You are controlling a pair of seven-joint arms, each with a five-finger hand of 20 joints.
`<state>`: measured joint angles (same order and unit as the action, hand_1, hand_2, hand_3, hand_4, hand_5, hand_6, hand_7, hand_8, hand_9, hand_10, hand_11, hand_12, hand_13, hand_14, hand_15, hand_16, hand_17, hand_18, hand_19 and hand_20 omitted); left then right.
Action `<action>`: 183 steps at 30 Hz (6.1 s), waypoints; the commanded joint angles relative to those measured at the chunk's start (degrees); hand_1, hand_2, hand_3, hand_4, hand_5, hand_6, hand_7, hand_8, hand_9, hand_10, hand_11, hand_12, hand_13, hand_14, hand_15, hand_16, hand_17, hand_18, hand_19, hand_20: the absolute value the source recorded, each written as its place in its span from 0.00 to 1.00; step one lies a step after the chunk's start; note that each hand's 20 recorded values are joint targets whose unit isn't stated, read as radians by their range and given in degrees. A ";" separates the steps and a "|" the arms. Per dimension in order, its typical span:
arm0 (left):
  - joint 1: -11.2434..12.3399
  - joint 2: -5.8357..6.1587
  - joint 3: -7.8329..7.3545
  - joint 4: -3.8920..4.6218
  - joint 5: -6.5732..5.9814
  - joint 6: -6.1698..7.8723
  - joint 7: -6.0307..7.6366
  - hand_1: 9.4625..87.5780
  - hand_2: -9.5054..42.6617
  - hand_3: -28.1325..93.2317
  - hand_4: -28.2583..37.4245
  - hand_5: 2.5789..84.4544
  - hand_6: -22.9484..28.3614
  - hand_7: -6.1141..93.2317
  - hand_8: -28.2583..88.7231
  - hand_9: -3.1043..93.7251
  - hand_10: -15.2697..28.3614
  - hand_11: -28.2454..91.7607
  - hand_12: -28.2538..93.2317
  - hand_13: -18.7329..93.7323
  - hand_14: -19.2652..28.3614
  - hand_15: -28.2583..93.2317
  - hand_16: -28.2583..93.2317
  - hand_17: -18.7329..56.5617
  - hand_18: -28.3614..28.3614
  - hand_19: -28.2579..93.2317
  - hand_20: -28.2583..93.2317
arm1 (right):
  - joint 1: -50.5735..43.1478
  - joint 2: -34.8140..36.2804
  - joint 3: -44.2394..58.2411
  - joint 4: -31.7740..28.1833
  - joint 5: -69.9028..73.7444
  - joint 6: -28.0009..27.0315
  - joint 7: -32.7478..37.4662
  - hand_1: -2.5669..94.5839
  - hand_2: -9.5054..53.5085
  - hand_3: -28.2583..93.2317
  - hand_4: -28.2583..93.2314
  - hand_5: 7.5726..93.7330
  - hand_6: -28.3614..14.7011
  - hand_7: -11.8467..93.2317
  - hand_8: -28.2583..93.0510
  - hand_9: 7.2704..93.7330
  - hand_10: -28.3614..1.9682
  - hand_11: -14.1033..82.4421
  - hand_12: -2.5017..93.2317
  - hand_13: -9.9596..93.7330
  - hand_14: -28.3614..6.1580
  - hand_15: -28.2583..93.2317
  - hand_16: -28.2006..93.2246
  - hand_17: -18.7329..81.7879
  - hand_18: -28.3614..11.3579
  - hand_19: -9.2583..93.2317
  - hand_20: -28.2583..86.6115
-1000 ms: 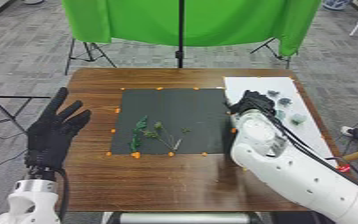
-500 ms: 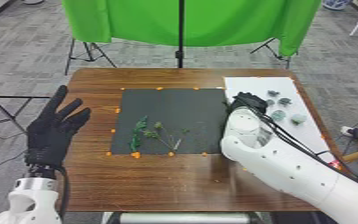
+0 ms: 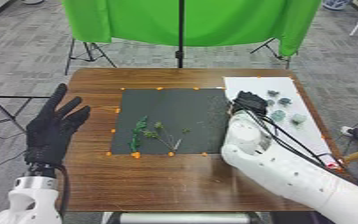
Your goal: Arrange flowers
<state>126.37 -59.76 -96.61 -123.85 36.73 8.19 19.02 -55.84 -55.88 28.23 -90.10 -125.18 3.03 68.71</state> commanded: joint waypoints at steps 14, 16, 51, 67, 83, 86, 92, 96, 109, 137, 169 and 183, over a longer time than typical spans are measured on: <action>2.17 -0.74 -1.60 -0.89 1.33 -0.75 -1.51 0.17 0.30 0.86 0.00 0.35 0.50 0.17 0.15 0.32 0.75 0.40 0.32 0.36 1.00 0.61 0.17 0.14 1.00 0.62 0.44 | -11.70 -4.87 6.46 -18.61 0.18 -11.57 -0.46 0.63 0.00 0.82 0.00 0.97 0.56 0.31 0.32 0.97 0.55 0.58 0.33 0.90 0.61 0.87 0.41 0.59 0.03 1.00 0.56; 2.33 -0.86 -1.67 -0.95 1.50 -0.72 -1.71 0.17 0.30 0.86 0.00 0.35 0.50 0.17 0.15 0.32 0.75 0.40 0.32 0.36 1.00 0.61 0.17 0.14 1.00 0.62 0.44 | -11.94 -5.78 6.03 -17.77 0.85 -13.14 -0.23 0.63 0.00 0.80 0.00 0.97 0.57 0.31 0.32 0.97 0.53 0.63 0.29 0.90 0.61 0.88 0.41 0.59 0.02 1.00 0.57; 2.97 0.58 -0.74 -1.04 0.03 0.83 0.10 0.18 0.31 0.87 0.00 0.35 0.51 0.17 0.15 0.32 0.75 0.40 0.32 0.36 1.00 0.61 0.17 0.14 1.00 0.63 0.43 | -14.50 -3.06 10.67 -23.48 -1.48 -15.96 -0.41 0.40 0.00 0.77 0.02 0.94 0.55 0.28 0.15 0.91 0.44 0.65 0.26 0.86 0.51 0.88 0.41 0.55 0.00 1.00 0.55; 3.61 1.34 -0.58 -0.91 -0.93 1.54 1.37 0.18 0.31 0.87 0.00 0.35 0.50 0.17 0.15 0.32 0.75 0.40 0.32 0.36 1.00 0.61 0.17 0.14 1.00 0.63 0.43 | -21.56 16.93 24.23 -22.90 3.44 2.80 -9.74 0.40 0.00 0.84 0.02 0.58 0.57 0.23 0.14 0.67 0.33 0.56 0.20 0.67 0.41 0.84 0.35 0.42 0.00 0.87 0.54; 2.05 -0.78 -0.67 -0.53 0.58 -0.26 -2.27 0.18 0.31 0.87 0.00 0.34 0.50 0.18 0.15 0.32 0.75 0.40 0.32 0.36 1.00 0.61 0.17 0.14 1.00 0.63 0.43 | -14.84 15.39 12.04 -12.91 2.89 -0.61 -9.29 0.40 0.00 0.87 0.00 0.53 0.67 0.25 0.13 0.60 0.37 0.55 0.19 0.61 0.43 0.84 0.32 0.34 0.02 0.83 0.59; 1.95 -0.70 -0.63 -0.54 0.67 -0.34 -2.13 0.18 0.31 0.87 0.00 0.34 0.50 0.18 0.15 0.32 0.75 0.40 0.32 0.36 1.00 0.61 0.17 0.14 1.00 0.63 0.43 | -13.75 14.79 10.26 -12.03 1.67 -0.43 -8.03 0.41 0.00 0.86 0.00 0.55 0.70 0.26 0.13 0.61 0.38 0.55 0.19 0.62 0.44 0.84 0.32 0.35 0.01 0.83 0.60; 2.66 -0.44 -1.03 -0.66 0.28 0.23 -1.72 0.18 0.31 0.87 0.00 0.34 0.50 0.18 0.15 0.32 0.75 0.40 0.32 0.36 1.00 0.61 0.17 0.14 1.00 0.63 0.43 | -12.22 13.88 7.66 -10.75 0.10 -0.33 -7.14 0.44 0.00 0.83 0.00 0.66 0.74 0.25 0.12 0.69 0.45 0.54 0.19 0.67 0.47 0.83 0.33 0.37 0.00 0.82 0.62; 2.34 -0.15 -0.81 -0.41 -0.02 0.33 -1.29 0.18 0.31 0.87 0.00 0.34 0.50 0.18 0.15 0.32 0.75 0.40 0.32 0.36 1.00 0.61 0.17 0.14 1.00 0.63 0.43 | -9.27 13.41 3.54 -8.56 -2.75 1.89 -6.36 0.45 0.00 0.82 0.00 0.70 0.74 0.25 0.12 0.72 0.47 0.54 0.20 0.68 0.48 0.83 0.34 0.38 0.00 0.82 0.63; 3.55 0.92 -1.90 -1.50 -0.59 1.15 1.06 0.18 0.31 0.87 0.00 0.34 0.50 0.18 0.15 0.32 0.75 0.40 0.32 0.36 1.00 0.61 0.17 0.14 1.00 0.63 0.43 | -3.56 8.50 -1.65 -15.79 -9.81 14.48 -14.18 0.62 0.00 0.74 0.00 0.95 0.73 0.24 0.23 0.95 0.68 0.48 0.31 0.81 0.65 0.82 0.39 0.45 0.05 0.89 0.63; -10.61 5.19 3.67 1.75 -0.47 0.49 2.06 0.17 0.31 0.87 0.00 0.35 0.50 0.18 0.15 0.33 0.75 0.40 0.32 0.37 1.00 0.62 0.17 0.14 1.00 0.65 0.43 | 11.95 -17.54 -23.08 1.84 -5.43 5.06 -34.98 0.58 0.00 0.73 0.00 0.88 0.79 0.23 0.21 0.87 0.65 0.59 0.29 0.75 0.62 0.86 0.41 0.39 0.07 0.83 0.64; -0.14 0.48 -1.32 -0.62 -0.43 0.85 0.32 0.17 0.30 0.87 0.00 0.34 0.50 0.18 0.15 0.33 0.75 0.40 0.32 0.37 1.00 0.62 0.17 0.14 1.00 0.65 0.43 | -4.97 -0.39 1.97 -14.23 -1.81 6.73 -32.18 0.43 0.00 0.79 0.00 0.69 0.78 0.25 0.12 0.76 0.57 0.61 0.22 0.67 0.53 0.87 0.39 0.35 0.03 0.82 0.66; 4.27 1.70 -0.08 -1.26 -2.29 3.37 5.31 0.17 0.30 0.87 0.00 0.34 0.50 0.18 0.15 0.33 0.75 0.40 0.32 0.37 1.00 0.62 0.17 0.14 1.00 0.65 0.43 | -9.91 20.22 12.40 -10.01 -1.10 9.71 -15.76 0.40 0.00 0.85 0.00 0.60 0.74 0.25 0.12 0.62 0.44 0.40 0.18 0.59 0.43 0.81 0.34 0.35 0.00 0.81 0.65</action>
<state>128.40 -58.68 -97.52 -124.88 35.35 10.09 23.34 -64.06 -44.28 36.45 -105.77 -124.71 12.84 46.48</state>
